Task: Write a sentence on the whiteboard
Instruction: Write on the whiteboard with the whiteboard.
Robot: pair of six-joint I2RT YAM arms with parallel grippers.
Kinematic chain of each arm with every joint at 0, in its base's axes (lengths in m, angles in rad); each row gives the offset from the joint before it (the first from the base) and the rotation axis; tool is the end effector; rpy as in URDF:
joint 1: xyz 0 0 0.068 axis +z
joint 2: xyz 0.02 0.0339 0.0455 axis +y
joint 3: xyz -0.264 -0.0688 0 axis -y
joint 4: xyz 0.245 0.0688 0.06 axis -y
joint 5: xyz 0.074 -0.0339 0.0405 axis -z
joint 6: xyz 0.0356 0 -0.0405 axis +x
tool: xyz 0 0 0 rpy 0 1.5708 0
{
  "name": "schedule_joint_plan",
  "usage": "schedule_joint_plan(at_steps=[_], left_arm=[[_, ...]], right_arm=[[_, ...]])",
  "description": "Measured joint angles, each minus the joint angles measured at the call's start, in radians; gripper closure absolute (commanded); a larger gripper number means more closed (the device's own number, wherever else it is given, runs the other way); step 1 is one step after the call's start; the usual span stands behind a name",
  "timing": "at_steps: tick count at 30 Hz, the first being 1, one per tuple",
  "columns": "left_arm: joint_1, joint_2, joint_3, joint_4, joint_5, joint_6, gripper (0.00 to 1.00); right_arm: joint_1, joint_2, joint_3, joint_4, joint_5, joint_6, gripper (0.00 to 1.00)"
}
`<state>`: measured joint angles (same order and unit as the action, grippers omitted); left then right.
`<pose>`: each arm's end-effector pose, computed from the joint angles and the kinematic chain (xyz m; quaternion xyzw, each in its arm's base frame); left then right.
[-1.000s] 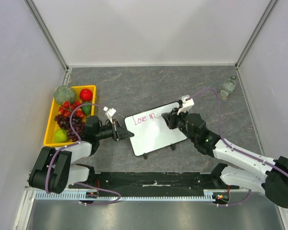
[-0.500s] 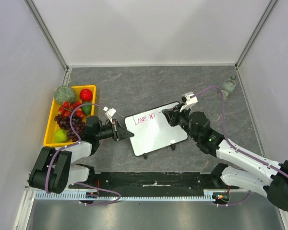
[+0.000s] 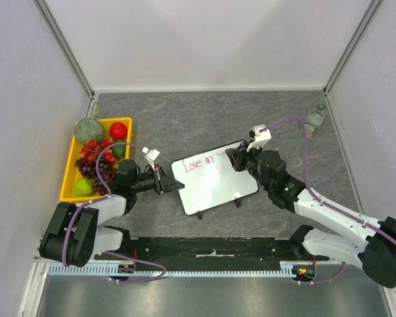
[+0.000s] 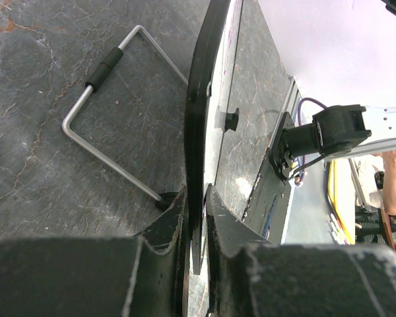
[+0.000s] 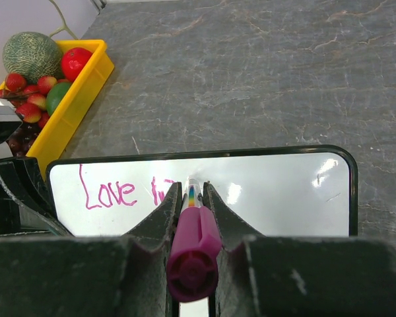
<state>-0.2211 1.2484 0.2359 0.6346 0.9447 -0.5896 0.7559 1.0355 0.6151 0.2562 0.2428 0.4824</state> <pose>0.1939 -0.0731 0.1529 0.1163 0.7711 -0.5432 0.3112 0.1809 0.1588 0.2776 -0.0256 0.7607 0.2973 0.5764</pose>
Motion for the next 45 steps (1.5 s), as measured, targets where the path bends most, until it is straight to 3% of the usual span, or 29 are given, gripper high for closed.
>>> schedule_joint_plan(at_steps=[45], left_arm=[[0.0, 0.0, 0.0, 0.0, -0.001, -0.001, 0.98]], right_arm=[[-0.007, -0.004, -0.062, 0.042, -0.061, 0.016, 1.0]])
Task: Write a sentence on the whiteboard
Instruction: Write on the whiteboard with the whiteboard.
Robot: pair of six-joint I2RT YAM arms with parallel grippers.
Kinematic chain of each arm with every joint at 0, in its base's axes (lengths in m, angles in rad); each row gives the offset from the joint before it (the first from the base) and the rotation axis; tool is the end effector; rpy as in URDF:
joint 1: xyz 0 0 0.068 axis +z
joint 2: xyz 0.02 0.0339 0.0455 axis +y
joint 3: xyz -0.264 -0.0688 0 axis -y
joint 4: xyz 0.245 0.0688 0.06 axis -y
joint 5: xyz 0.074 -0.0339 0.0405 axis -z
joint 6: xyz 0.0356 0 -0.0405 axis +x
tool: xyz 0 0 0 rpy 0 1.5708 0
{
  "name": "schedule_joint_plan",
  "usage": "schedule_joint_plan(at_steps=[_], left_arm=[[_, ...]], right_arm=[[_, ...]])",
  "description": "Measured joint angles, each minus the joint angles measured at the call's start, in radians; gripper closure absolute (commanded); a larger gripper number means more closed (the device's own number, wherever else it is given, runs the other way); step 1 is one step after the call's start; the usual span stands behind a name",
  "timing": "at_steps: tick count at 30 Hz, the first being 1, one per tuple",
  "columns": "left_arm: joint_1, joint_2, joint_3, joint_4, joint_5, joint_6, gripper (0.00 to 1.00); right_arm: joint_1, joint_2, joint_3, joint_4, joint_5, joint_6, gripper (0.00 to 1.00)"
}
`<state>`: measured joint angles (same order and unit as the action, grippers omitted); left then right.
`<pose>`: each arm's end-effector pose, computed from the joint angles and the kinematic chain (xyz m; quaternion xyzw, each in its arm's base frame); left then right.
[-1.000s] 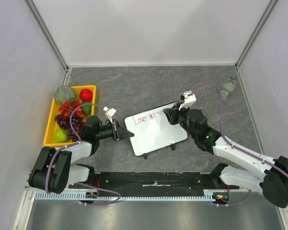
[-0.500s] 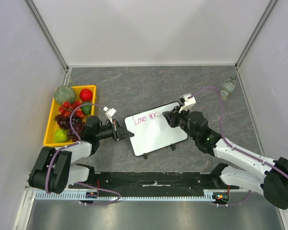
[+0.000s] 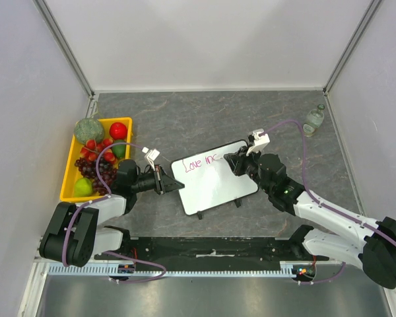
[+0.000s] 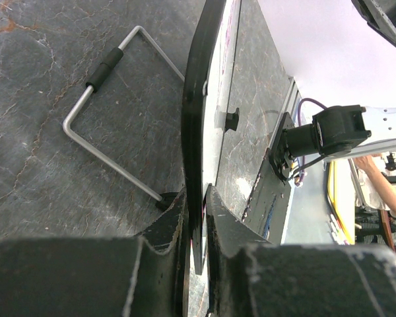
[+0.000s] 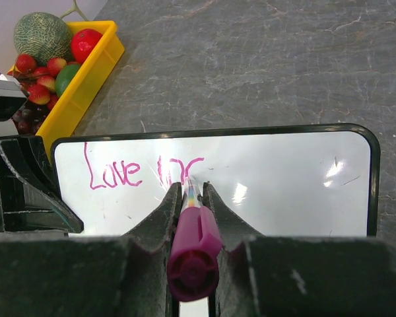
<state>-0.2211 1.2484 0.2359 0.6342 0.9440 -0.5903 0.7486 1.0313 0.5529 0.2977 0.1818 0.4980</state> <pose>0.1939 -0.0731 0.1528 0.1157 0.7713 -0.5431 0.3111 0.1778 0.1564 0.2609 -0.0379 0.7661 0.3157 0.5585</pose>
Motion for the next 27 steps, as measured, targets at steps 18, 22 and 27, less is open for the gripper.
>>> schedule_joint_plan(at_steps=[18, 22, 27], left_arm=[[0.0, 0.0, 0.0, 0.0, 0.0, 0.0, 0.98], [0.0, 0.0, 0.0, 0.0, 0.0, 0.0, 0.98], [0.0, 0.0, 0.0, 0.0, 0.0, 0.0, 0.98]], right_arm=[[-0.013, 0.036, 0.06, -0.021, 0.033, -0.016, 1.0], [-0.014, 0.035, 0.059, -0.022, 0.029, -0.018, 1.0], [-0.014, 0.016, 0.037, -0.023, 0.019, -0.018, 1.0]])
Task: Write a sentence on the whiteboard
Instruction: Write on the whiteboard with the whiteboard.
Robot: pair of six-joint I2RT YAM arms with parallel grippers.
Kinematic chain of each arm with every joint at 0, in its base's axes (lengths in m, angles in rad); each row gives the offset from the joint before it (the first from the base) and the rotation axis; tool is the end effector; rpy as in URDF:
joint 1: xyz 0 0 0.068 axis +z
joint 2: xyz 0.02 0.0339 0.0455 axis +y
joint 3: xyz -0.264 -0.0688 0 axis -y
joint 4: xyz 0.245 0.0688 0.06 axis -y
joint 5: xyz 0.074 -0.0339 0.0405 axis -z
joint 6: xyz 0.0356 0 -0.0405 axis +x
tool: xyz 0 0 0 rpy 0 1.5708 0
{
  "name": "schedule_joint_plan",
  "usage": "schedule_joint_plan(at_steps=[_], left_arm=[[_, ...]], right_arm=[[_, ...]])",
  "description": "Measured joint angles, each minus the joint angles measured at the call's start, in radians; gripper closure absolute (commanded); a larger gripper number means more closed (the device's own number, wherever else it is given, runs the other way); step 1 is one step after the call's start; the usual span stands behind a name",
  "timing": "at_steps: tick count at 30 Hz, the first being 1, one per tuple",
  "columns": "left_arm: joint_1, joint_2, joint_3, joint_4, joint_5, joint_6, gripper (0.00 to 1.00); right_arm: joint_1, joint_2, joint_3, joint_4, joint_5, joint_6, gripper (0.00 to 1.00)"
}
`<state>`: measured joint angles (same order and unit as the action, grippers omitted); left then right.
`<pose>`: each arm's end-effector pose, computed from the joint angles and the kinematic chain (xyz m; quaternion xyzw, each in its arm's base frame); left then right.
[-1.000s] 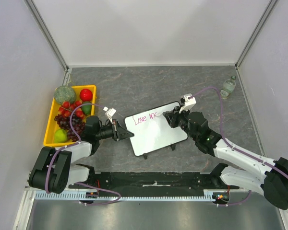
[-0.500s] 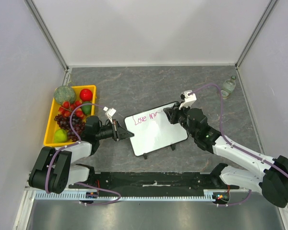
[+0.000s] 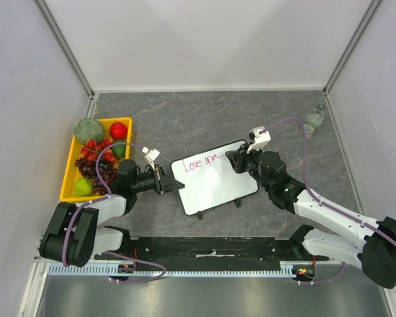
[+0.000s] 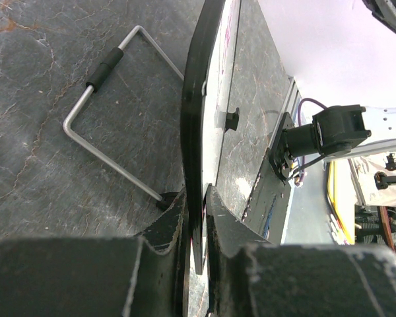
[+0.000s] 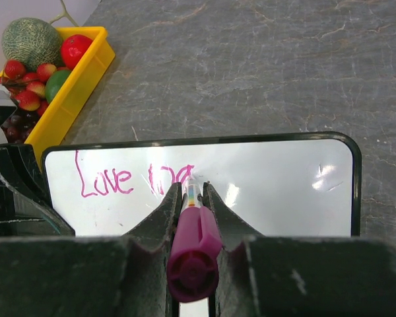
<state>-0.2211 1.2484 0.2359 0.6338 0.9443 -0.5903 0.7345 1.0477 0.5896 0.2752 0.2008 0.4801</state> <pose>0.1939 -0.0731 0.1528 0.1157 0.7714 -0.5431 0.3108 0.1840 0.1566 0.2679 -0.0334 0.7668 0.2999 0.5665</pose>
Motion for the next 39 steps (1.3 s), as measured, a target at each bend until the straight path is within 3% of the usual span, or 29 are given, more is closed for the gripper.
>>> schedule_joint_plan(at_steps=[14, 39], left_arm=[[0.0, 0.0, 0.0, 0.0, 0.0, 0.0, 0.98], [0.0, 0.0, 0.0, 0.0, 0.002, -0.001, 0.98]], right_arm=[[0.0, -0.04, -0.041, -0.004, -0.012, 0.003, 1.0], [-0.035, 0.02, 0.053, -0.029, 0.014, -0.036, 1.0]])
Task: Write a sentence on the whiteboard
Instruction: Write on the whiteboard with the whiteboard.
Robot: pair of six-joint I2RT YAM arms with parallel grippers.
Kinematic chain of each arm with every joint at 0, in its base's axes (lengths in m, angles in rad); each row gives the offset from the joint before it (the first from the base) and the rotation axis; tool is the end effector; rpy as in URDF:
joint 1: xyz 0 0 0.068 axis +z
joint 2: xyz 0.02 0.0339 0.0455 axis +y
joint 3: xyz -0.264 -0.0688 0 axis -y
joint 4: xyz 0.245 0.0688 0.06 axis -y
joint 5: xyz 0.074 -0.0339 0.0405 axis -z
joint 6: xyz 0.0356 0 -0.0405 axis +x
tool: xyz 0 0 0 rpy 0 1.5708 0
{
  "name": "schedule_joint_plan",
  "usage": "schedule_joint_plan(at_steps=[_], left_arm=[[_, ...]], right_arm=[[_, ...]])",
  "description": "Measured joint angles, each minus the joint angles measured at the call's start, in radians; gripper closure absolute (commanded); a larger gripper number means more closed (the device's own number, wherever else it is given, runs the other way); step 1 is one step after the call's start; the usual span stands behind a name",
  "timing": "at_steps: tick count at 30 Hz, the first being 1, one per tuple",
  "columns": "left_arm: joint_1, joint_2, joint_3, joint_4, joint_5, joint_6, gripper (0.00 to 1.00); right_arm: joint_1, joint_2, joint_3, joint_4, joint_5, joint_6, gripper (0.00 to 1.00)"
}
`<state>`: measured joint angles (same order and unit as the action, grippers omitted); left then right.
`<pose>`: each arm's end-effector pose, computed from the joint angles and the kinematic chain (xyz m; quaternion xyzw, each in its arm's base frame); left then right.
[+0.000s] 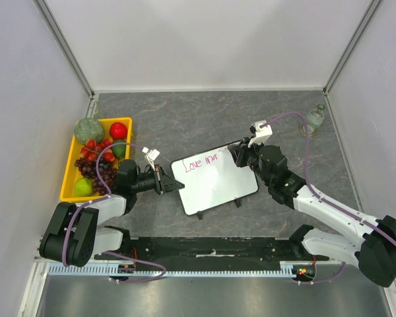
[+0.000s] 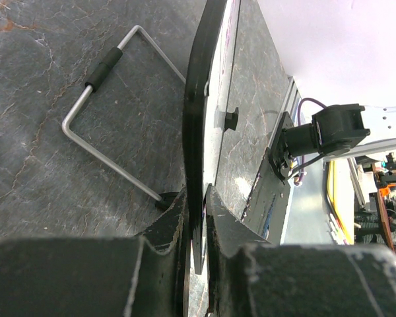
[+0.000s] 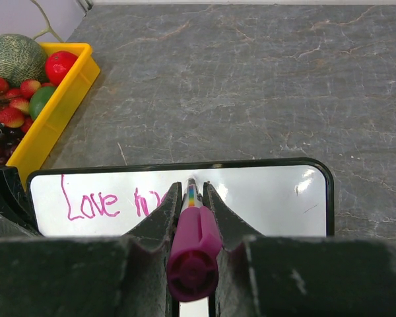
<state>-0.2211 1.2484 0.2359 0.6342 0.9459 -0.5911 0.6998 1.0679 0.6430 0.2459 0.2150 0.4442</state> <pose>0.1938 -0.0732 0.1529 0.1159 0.7711 -0.5437 0.3103 0.1944 0.1538 0.2791 -0.0290 0.7656 0.2758 0.5805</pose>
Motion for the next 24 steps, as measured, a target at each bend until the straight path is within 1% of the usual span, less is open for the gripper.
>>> schedule_joint_plan(at_steps=[14, 24], left_arm=[[0.0, 0.0, 0.0, 0.0, 0.0, 0.0, 0.98], [0.0, 0.0, 0.0, 0.0, 0.0, -0.003, 0.98]], right_arm=[[-0.006, 0.005, -0.005, 0.025, -0.017, 0.0, 1.0], [-0.008, -0.031, -0.063, 0.039, -0.047, 0.009, 1.0]])
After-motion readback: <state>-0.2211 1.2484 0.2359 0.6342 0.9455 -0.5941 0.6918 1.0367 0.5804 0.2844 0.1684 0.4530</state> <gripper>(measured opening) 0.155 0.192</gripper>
